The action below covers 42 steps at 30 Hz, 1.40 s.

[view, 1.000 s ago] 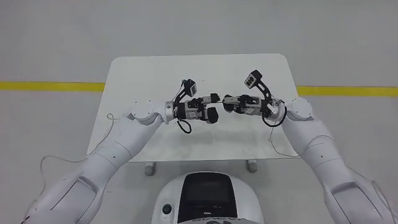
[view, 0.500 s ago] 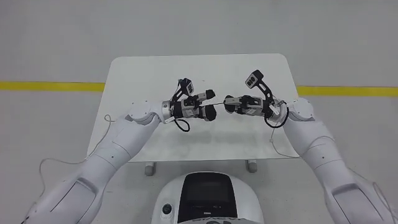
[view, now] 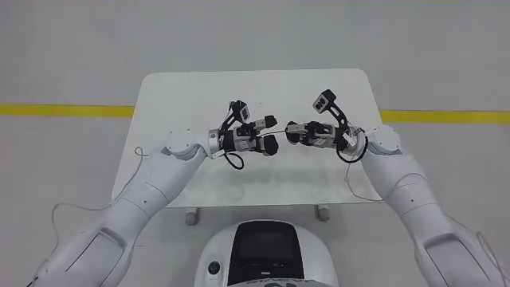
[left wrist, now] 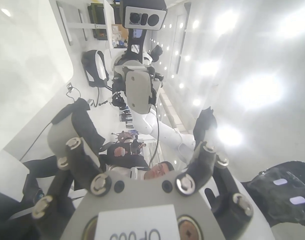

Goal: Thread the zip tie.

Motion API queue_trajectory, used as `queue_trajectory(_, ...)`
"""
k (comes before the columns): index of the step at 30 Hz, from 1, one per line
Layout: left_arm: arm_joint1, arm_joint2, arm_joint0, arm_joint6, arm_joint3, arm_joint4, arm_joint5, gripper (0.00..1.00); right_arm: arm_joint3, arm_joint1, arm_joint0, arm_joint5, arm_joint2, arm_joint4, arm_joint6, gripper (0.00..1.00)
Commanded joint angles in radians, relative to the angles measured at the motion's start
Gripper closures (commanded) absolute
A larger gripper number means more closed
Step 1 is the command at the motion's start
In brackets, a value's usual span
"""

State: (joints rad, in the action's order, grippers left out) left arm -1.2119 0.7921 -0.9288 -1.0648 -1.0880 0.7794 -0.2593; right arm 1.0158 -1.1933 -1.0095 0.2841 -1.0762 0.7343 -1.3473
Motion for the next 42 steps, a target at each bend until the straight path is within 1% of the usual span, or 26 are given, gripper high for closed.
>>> queue_trajectory(1, 0.0, 0.002, -0.001, 0.0, -0.001, -0.002, 0.001, 0.0, 0.0, 0.0, 0.0, 0.001, -0.001, -0.001, 0.0, 1.0)
queue_trajectory(13, -0.003, 0.005, -0.003, -0.001, 0.003, -0.01, 0.004, 0.0, -0.001, -0.003, 0.001, 0.004, -0.004, 0.005, -0.007, 1.0)
queue_trajectory(24, -0.005, 0.012, -0.004, -0.005, -0.001, -0.015, 0.006, 0.0, -0.008, -0.007, 0.005, -0.006, 0.001, -0.007, -0.002, 1.0)
queue_trajectory(41, -0.001, 0.042, -0.009, -0.007, 0.003, -0.013, 0.003, 0.0, -0.021, -0.01, 0.025, -0.034, 0.021, -0.063, -0.007, 1.0)
queue_trajectory(42, 0.0, 0.043, -0.01, -0.007, 0.002, -0.014, 0.003, 0.02, -0.022, -0.01, 0.027, -0.036, 0.022, -0.067, -0.005, 1.0)
